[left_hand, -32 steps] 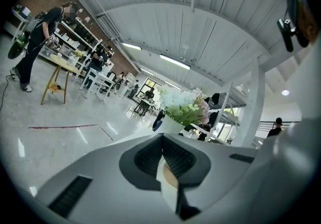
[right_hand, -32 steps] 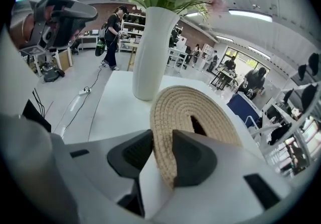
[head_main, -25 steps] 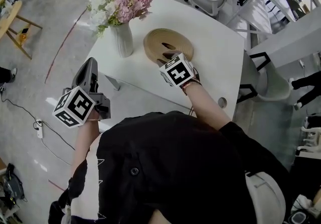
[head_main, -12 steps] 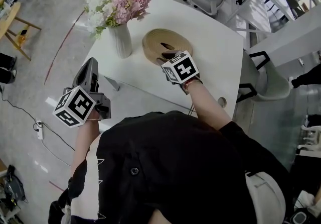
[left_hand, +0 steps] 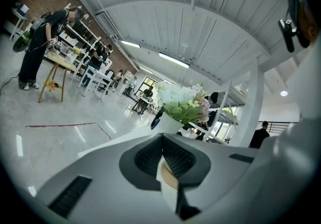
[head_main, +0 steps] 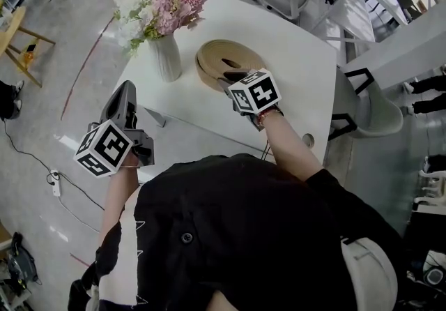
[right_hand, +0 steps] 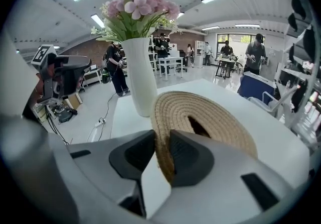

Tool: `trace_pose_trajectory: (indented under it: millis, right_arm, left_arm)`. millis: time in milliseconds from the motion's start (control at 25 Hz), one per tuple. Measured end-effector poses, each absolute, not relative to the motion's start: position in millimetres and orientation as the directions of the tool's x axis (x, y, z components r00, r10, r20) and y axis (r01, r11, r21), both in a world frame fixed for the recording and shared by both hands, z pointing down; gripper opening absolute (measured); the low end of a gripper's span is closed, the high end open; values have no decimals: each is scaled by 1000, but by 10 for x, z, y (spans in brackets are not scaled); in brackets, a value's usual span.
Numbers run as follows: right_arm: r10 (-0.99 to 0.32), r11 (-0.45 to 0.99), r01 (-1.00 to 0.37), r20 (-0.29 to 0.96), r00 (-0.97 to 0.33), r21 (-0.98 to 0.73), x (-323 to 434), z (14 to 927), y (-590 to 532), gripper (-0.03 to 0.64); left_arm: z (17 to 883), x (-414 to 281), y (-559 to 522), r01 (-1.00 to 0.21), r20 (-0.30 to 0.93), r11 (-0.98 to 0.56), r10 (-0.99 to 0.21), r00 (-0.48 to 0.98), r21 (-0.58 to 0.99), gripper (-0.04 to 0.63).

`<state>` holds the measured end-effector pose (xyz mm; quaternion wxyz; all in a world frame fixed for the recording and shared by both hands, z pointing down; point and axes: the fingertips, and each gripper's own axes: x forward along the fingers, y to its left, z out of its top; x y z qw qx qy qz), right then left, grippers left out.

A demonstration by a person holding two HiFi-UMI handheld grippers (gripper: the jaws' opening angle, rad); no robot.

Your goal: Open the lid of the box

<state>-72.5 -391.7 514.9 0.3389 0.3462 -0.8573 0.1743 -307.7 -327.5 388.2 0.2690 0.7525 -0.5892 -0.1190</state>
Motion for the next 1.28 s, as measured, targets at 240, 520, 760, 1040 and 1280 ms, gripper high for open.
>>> trace_pose_trajectory:
  millis: [240,520,760,1040,1280]
  right_arm:
    - [-484,687,-720,676,-556,-100,-704,5090,-3920,94]
    - [-502,682,-724,654,-566,-104,-696,5037,-3929,94]
    - [-520,675,-730,634,-572,-104,-693,4947,-3951,92]
    - [-536,666,-737,612,-582,-117,-680,4865,-3970,90]
    - [-551,662,-741,597,-583,-113,-668,4838,-3973,89]
  left_arm:
    - [3894,-3107,-3264,-826,141,-153,-953,269,543,11]
    - [3890,-3089,-3278,-828,146,-155,-951,273,538,11]
    - [3893,-3051,-3285,-826,147,-162,-948,282,541,11]
    - [3878,-3044,-3293,-824,143,-165,-948,284,542,11]
    - [3863,-3040,-3310,-826,135,-166,-951,280,539,11]
